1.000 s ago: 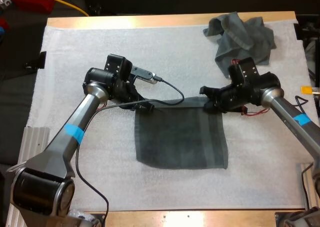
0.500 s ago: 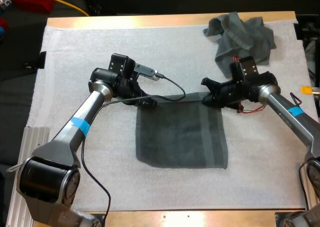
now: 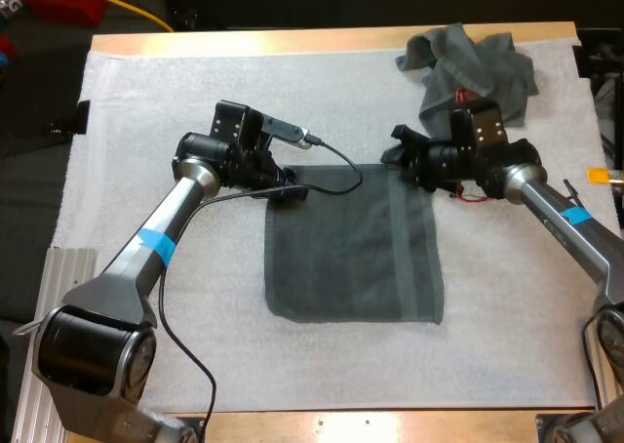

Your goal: Pick towel from pile, fold and stack

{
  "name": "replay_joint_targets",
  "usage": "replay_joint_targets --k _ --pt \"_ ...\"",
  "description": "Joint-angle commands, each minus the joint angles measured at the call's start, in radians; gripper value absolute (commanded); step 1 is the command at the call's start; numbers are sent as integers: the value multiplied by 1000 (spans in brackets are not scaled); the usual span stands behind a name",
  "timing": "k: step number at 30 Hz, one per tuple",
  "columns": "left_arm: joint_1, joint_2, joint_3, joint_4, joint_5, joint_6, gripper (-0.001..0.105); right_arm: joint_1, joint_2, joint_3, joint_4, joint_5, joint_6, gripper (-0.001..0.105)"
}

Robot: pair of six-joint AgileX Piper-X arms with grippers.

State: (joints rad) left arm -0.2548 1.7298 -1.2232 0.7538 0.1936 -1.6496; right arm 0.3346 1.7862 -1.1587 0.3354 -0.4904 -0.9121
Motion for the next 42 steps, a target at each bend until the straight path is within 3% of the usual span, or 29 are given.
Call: replay_joint_targets --k 1,3,9,23,37,42 --pt "2 -3 -3 -5 4 -10 70 -6 -2 -1 -29 -4 -5 55" --pt "2 -8 -3 1 4 -10 69 -6 -2 -1 -44 -17 -20 55" --pt "2 -65 -3 59 2 -10 69 -4 -47 -1 38 -25 -193 55" --pt "2 -324 -3 292 4 -10 69 -4 -292 -1 506 138 -496 55" --pt "2 -565 -3 458 4 -33 69 -2 -542 -1 736 183 -536 55" --pt "2 -645 37 471 4 -60 69 -2 -615 -1 786 191 -536 55"
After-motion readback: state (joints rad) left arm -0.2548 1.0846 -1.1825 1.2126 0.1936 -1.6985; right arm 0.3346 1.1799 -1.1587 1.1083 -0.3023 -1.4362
